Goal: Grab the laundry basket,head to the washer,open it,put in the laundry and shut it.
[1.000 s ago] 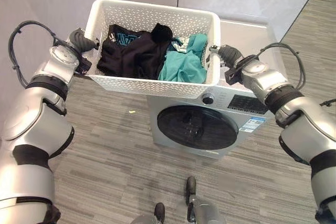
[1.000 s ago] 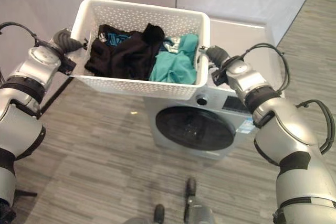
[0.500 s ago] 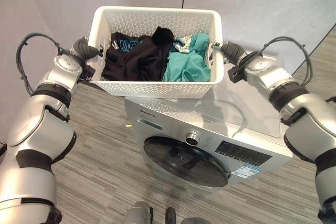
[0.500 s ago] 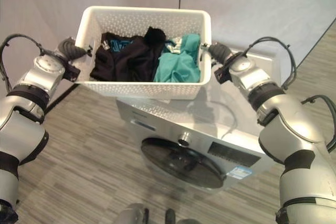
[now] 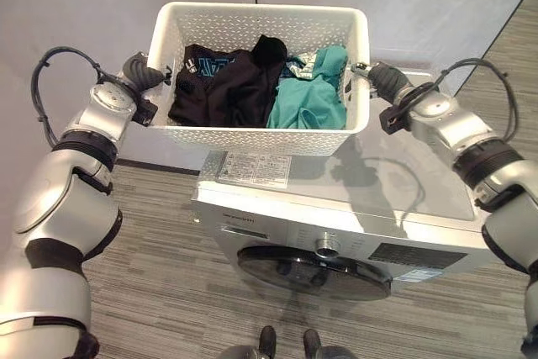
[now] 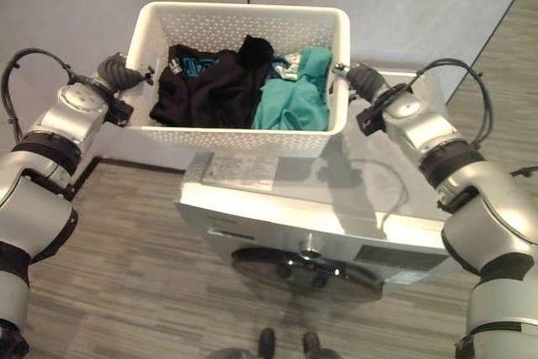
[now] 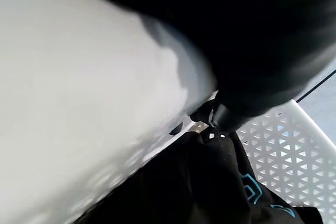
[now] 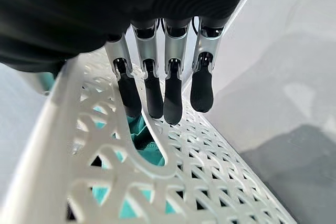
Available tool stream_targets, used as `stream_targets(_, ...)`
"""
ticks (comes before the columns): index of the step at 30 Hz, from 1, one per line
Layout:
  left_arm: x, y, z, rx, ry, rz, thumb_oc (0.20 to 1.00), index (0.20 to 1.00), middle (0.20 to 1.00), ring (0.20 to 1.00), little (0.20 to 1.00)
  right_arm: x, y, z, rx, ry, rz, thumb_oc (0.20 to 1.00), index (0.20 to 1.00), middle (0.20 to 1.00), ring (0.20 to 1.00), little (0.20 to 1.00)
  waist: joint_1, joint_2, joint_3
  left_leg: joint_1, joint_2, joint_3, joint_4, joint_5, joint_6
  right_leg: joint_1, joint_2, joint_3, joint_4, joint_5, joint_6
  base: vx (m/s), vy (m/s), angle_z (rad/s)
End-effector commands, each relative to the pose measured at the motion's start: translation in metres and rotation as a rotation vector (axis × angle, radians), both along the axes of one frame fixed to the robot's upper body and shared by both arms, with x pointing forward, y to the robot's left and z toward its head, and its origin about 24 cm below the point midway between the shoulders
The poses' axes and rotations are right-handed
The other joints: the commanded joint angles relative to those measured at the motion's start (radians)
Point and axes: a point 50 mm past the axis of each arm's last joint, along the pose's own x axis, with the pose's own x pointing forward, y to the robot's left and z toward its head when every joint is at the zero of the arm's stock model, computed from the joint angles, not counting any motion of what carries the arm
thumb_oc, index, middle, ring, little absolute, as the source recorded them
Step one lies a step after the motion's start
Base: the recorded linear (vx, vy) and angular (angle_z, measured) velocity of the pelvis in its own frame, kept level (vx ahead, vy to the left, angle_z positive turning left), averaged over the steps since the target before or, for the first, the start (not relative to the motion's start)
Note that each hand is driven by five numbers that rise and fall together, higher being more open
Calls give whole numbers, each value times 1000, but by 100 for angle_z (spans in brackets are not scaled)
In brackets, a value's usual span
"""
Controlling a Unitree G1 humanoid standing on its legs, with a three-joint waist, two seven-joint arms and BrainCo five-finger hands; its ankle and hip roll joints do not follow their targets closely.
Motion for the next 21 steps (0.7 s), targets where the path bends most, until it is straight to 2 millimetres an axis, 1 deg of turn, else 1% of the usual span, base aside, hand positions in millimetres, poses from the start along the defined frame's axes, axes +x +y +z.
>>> stream_targets(1,-2,2,-22,101,49,-13,200,200,200,200,200,-8,5,60,228,-229,123,200,200,200,200,200,9,-33,-28,-19,66,27,102,-109,-55,-23,18,15,41,15,14,0,0,0)
stream_targets(2,-2,2,-22,101,49,-14,200,200,200,200,200,-8,5,60,228,-229,122,200,200,200,200,200,10,-33,-28,-18,66,27,101,-108,-55,-23,18,15,41,15,14,-17,-18,-10)
stream_targets(3,-2,-1,-29,106,69,-21,200,200,200,200,200,-11,-2,58,222,-230,109,200,200,200,200,200,3,-29,-29,-10,72,30,88,-104,-56,-21,18,14,36,17,14,-2,-16,-17)
stream_targets(4,-1,-1,-29,106,69,-21,200,200,200,200,200,-11,-2,57,222,-230,109,200,200,200,200,200,4,-30,-28,-9,72,30,87,-104,-56,-20,18,14,36,18,14,-2,-30,-14)
stream_targets(6,-1,-6,-34,114,80,-36,200,200,200,200,200,-13,-10,52,220,-220,93,200,200,200,200,200,-4,-25,-32,0,77,25,70,-95,-58,-16,21,11,33,16,11,-1,-46,-9)
stream_targets(8,1,-17,-43,120,101,-68,200,200,200,200,200,-16,-17,46,222,-204,84,200,200,200,200,200,-16,-22,-34,12,83,21,55,-89,-61,-13,26,4,34,12,9,-6,-65,0)
stream_targets(9,1,-17,-43,121,101,-68,200,200,200,200,200,-16,-17,46,222,-204,84,200,200,200,200,200,-15,-22,-34,12,83,21,55,-89,-61,-13,26,3,34,12,9,5,-52,4)
stream_targets(10,2,-23,-47,129,114,-86,200,200,200,200,200,-18,-23,45,220,-201,75,200,200,200,200,200,-24,-20,-34,13,84,18,58,-89,-62,-14,28,1,36,11,7,9,-49,0)
stream_targets(12,2,-27,-52,137,131,-99,200,200,200,200,200,-21,-32,46,216,-194,57,200,200,200,200,200,-35,-13,-35,18,87,22,56,-92,-63,-14,31,2,30,15,6,11,-55,0)
stream_targets(14,2,-27,-52,137,131,-99,200,200,200,200,200,-21,-32,46,216,-194,57,200,200,200,200,200,-35,-13,-35,18,87,22,56,-92,-63,-14,31,2,30,15,6,2,-12,-3)
stream_targets(16,0,-28,-65,154,175,-111,200,200,200,200,200,-23,-47,42,214,-167,14,200,200,200,200,200,-43,-7,-38,22,93,32,43,-87,-65,-18,36,6,25,19,8,10,-39,-4)
stream_targets(17,0,-28,-65,154,175,-111,200,200,200,200,200,-23,-47,42,214,-167,14,200,200,200,200,200,-43,-7,-38,22,93,32,43,-87,-65,-18,36,6,25,19,8,9,-32,-4)
stream_targets(19,-2,-26,-75,217,229,-122,200,200,200,200,200,-24,-61,39,189,-141,-40,200,200,200,200,200,-46,-7,-41,24,95,33,46,-89,-66,-15,36,5,24,19,7,7,-42,-5)
stream_targets(20,-2,-26,-77,226,238,-122,200,200,200,200,200,-25,-65,39,183,-140,-59,438,438,438,438,438,-46,-6,-41,24,95,32,47,-89,-67,-14,37,4,23,18,6,5,-30,-3)
stream_targets(21,-2,-26,-77,226,238,-122,200,200,200,200,200,-25,-65,39,183,-140,-59,689,689,689,689,689,-46,-6,-41,24,95,32,47,-89,-67,-14,37,4,23,18,6,0,0,0)
